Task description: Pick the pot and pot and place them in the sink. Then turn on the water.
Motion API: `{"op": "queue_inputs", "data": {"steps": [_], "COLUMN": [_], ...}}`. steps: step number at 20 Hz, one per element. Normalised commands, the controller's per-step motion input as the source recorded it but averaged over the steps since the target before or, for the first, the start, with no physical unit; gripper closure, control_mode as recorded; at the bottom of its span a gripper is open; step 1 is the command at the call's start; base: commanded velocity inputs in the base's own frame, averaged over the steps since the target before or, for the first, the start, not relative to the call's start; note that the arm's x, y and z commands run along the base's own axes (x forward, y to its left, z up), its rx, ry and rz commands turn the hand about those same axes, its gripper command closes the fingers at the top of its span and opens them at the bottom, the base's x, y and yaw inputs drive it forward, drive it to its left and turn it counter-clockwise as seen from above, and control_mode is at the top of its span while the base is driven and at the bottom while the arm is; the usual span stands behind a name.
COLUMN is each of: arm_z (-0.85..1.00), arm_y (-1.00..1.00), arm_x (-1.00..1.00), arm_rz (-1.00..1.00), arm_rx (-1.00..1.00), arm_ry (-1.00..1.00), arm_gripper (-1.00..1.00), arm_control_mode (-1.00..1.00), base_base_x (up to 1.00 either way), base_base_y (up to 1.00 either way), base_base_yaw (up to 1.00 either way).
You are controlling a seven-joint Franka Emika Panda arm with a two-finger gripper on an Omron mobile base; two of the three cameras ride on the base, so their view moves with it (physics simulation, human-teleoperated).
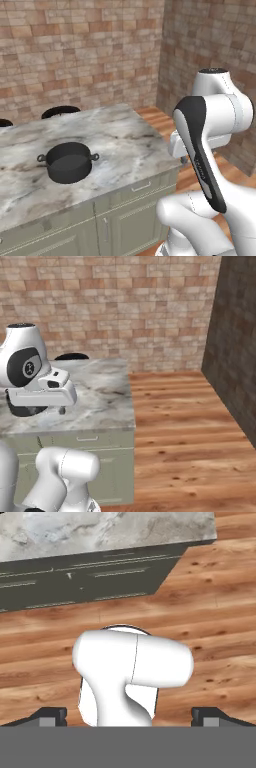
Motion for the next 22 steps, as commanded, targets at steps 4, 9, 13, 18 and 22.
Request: {"op": "queue_inputs", "data": {"steps": [4, 9, 13, 18, 22], "arm_z": [0.00, 0.00, 0.00, 0.00, -0.37], "arm_y": [0.00, 0.00, 0.00, 0.00, 0.06], "arm_x": [0.00, 0.00, 0.00, 0.00, 0.21], "arm_rz": [0.00, 0.00, 0.00, 0.00, -0.03], "arm_rx": [0.00, 0.00, 0.00, 0.00, 0.09], "arm_ry": [0.00, 0.00, 0.00, 0.00, -0.01], "arm_gripper": [-1.00, -1.00, -1.00, -1.00, -1.00], "arm_control_mode": [1.00, 1.00, 1.00, -1.00, -1.00], "base_base_x": [0.06, 0.91, 0.10, 0.00, 0.00], "base_base_y": [1.00, 0.89, 0.09, 0.00, 0.00], "base_base_yaw": [0.01, 0.24, 0.08, 0.00, 0.00]}}
